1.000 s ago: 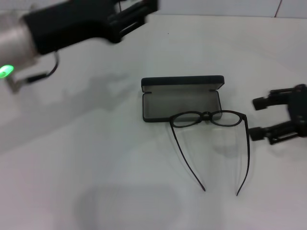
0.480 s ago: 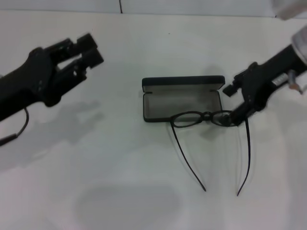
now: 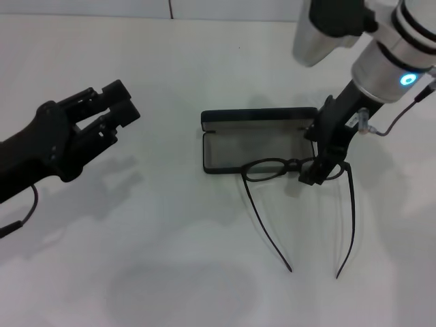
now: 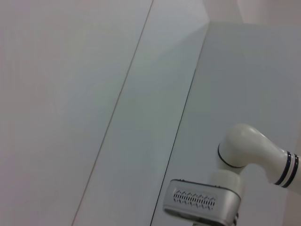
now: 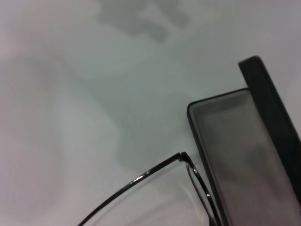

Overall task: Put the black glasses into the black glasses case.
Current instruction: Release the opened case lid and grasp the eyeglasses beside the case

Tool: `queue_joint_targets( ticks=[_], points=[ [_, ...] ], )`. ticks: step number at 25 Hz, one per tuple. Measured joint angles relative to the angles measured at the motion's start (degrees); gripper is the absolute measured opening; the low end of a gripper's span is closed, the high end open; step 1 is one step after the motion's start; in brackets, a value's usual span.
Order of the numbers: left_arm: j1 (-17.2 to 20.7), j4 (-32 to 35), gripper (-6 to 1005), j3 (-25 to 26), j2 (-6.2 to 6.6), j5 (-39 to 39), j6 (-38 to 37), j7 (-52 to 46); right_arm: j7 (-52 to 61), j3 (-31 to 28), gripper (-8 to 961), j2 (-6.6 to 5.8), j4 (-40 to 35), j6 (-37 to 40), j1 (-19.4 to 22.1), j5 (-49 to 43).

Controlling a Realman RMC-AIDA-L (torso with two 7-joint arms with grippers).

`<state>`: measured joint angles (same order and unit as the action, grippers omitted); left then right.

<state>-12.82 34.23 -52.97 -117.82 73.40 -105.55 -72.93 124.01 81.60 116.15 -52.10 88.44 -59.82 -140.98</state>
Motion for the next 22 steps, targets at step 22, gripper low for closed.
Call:
queue_joint_targets(
  ticks=[22],
  points=[
    [-0.1,-2.1,355,0.2,-0.3,1.2,0.3,3.3,-0.4,9.8,799,0.04,11.3,-12.3,-3.7,6.9]
  ],
)
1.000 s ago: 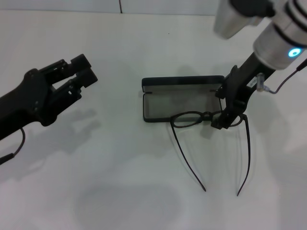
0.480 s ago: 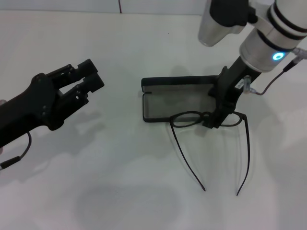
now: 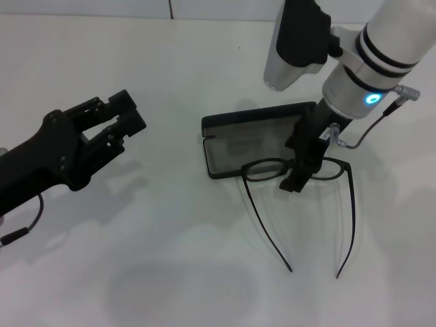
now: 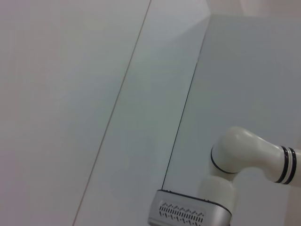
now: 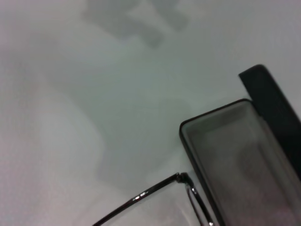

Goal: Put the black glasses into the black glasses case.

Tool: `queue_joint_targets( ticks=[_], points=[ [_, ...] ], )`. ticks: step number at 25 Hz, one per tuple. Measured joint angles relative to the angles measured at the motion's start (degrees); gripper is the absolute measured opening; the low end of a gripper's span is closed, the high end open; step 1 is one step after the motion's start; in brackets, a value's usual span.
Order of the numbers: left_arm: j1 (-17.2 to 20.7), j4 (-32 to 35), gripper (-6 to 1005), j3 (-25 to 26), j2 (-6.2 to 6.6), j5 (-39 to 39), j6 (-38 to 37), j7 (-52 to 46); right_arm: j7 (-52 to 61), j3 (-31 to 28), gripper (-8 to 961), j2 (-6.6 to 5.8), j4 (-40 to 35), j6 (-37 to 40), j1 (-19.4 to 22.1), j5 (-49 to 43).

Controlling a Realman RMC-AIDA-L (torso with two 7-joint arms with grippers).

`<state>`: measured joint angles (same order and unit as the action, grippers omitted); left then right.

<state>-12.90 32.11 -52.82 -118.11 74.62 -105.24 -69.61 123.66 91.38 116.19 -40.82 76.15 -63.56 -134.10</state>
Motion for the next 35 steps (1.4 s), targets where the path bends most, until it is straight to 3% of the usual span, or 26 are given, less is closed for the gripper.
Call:
queue_joint_targets(
  ticks=[10,15,26,31,35],
  points=[
    [-0.3,-1.2,350,0.1,0.0,0.0,0.0,1.1,0.3,1.7,795,0.0,0.3,0.0,0.1,1.5],
    [-0.4,-1.3,347,0.1,-0.01,0.0,0.1,1.1,0.4,1.7,550,0.0,0.3,-0.1,0.4,1.6],
    [-0.5,-2.1,341,0.1,-0.01,0.0,0.2,1.4,0.7,2.1,115,0.0,-0.6,-0.1,1.2,2.3],
    [-0.3,-2.1,339,0.2,-0.09,0.0,0.2,1.8,0.7,2.5,97,-0.01,-1.6,0.1,2.2,2.4],
    [-0.2,-2.1,337,0.2,-0.1,-0.2,0.2,1.8,1.9,2.6,83,0.01,-10.0,3.7,7.1,2.1]
  ],
)
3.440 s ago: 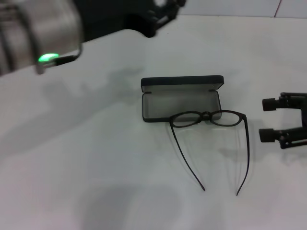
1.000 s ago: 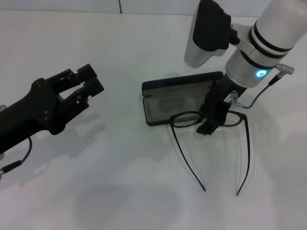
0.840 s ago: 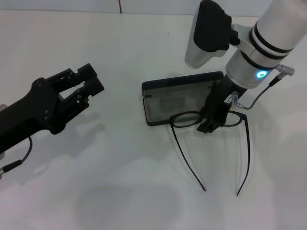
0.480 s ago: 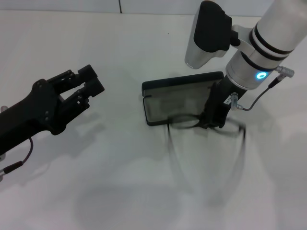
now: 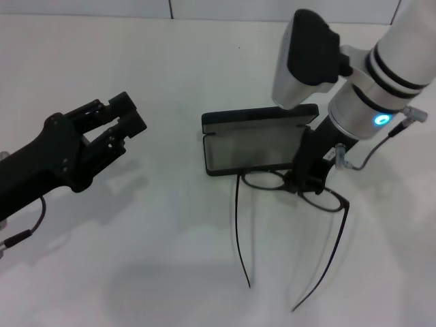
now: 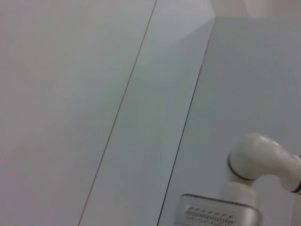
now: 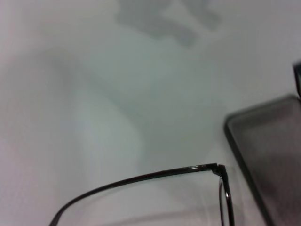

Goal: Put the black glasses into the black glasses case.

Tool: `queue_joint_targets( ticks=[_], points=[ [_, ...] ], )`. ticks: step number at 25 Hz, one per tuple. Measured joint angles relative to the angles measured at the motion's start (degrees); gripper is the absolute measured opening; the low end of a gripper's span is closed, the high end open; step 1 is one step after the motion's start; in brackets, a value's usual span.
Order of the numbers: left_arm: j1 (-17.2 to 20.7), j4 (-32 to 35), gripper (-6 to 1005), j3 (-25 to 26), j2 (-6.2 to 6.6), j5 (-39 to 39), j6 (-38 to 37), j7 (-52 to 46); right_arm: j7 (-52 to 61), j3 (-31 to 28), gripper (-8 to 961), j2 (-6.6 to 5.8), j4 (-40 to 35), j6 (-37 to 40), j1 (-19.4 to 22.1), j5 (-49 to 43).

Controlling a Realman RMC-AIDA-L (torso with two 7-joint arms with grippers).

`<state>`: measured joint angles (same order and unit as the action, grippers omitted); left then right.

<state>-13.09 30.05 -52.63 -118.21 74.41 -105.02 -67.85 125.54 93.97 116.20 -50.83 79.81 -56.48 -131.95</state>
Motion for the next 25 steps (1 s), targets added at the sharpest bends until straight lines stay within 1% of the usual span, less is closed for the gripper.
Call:
queue_joint_targets(
  ticks=[2,3,4,8,11,12,15,16,17,18,19,20,22,25],
  points=[
    [0.1,0.0,336,0.0,0.0,0.0,0.0,0.0,1.1,-0.1,76,-0.01,-7.2,2.7,3.9,-0.1],
    [0.2,0.0,335,0.0,0.0,-0.1,0.0,-0.1,2.0,-0.3,76,-0.01,-14.4,4.9,7.6,-0.1],
    [0.2,0.0,334,0.0,0.0,-0.1,-0.1,-0.1,2.0,-0.3,76,-0.01,-14.4,4.9,7.6,-0.1],
    [-0.2,0.0,332,-0.1,-0.24,-0.2,-1.4,-0.4,2.8,-1.6,75,-0.07,-25.2,6.7,14.5,0.6],
    [-1.2,0.0,331,-0.1,-0.64,-0.2,-2.9,-0.5,2.1,-5.5,75,-0.27,-30.8,6.9,19.7,2.9],
    [-1.7,0.0,330,-0.2,-0.74,-0.3,-3.6,-0.5,1.3,-7.8,75,-0.32,-32.2,6.9,21.6,4.7],
    [-2.8,0.0,329,-0.3,-0.8,-0.2,-4.5,-0.5,-3.5,-14.5,75,-0.21,-33.4,6.5,25.8,12.1],
    [-3.4,0.0,328,-0.4,-0.87,-0.1,-4.7,-0.5,-7.6,-17.9,75,-0.08,-32.8,6.1,28.3,17.8],
    [-4.3,0.0,328,-0.4,-0.95,0.0,-5.0,-0.5,-9.2,-19.3,74,-0.05,-32.4,6.0,29.2,20.2],
    [-5.0,0.0,327,-0.4,-1.01,0.1,-5.3,-0.5,-14.6,-22.3,74,-0.11,-30.3,5.8,31.6,27.0],
    [-6.0,0.0,327,-0.4,-1.03,0.1,-5.8,-0.6,-14.6,-22.3,74,-0.11,-30.3,5.8,31.6,27.0],
    [-6.9,0.0,326,-0.5,-1.05,0.1,-6.4,-0.7,-17.2,-23.2,74,-0.2,-28.9,5.7,32.9,30.3],
    [-9.2,0.0,286,-1.1,-1.12,0.1,-7.8,-1.1,-21.7,-24.0,74,-0.51,-26.3,5.6,34.6,35.5],
    [-12.0,0.0,227,-3.4,-1.25,0.0,-8.7,-1.2,-24.8,-24.3,74,-0.6,-22.8,5.6,34.9,37.5]
  ],
)
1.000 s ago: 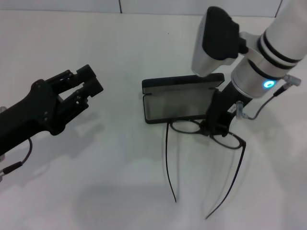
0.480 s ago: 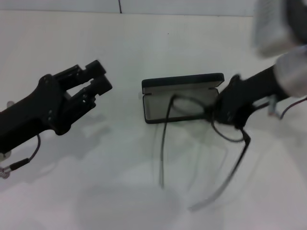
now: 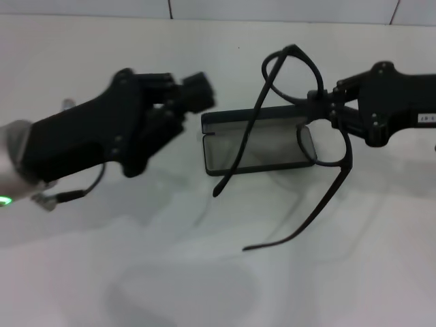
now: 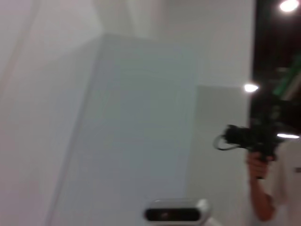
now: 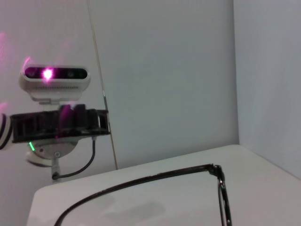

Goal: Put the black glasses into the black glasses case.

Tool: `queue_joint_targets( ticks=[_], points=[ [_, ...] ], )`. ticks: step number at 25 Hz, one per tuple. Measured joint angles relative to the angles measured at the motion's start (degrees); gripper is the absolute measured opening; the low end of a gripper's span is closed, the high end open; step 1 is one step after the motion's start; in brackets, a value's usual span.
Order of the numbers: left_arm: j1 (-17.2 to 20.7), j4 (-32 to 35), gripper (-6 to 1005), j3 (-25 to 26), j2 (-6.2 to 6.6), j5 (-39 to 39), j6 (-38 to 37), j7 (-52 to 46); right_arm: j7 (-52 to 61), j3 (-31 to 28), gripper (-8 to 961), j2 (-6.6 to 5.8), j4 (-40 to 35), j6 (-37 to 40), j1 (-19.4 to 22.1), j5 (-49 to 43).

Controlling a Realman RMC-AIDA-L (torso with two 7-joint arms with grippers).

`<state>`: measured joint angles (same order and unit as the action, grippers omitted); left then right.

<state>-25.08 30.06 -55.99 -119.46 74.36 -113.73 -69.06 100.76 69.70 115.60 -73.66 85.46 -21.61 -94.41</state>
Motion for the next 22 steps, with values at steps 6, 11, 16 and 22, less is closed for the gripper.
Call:
queue_joint_targets(
  ticks=[6,11,16,22],
  points=[
    [-3.9,0.0,108,-4.2,-0.07,0.1,0.2,0.1,-3.5,0.7,73,0.2,5.6,0.5,-2.8,0.9],
    [-4.3,-0.6,64,-4.5,-0.07,0.2,0.5,0.4,-6.1,0.9,73,0.2,9.4,1.3,-5.8,3.0],
    [-4.1,-1.4,64,-4.4,-0.07,0.3,1.5,0.5,-8.4,0.9,72,0.23,10.6,3.0,-6.7,5.3],
    [-4.5,-2.9,63,-4.6,-0.07,0.3,1.7,0.9,-9.3,0.9,72,0.33,11.0,4.6,-6.7,7.6]
  ],
)
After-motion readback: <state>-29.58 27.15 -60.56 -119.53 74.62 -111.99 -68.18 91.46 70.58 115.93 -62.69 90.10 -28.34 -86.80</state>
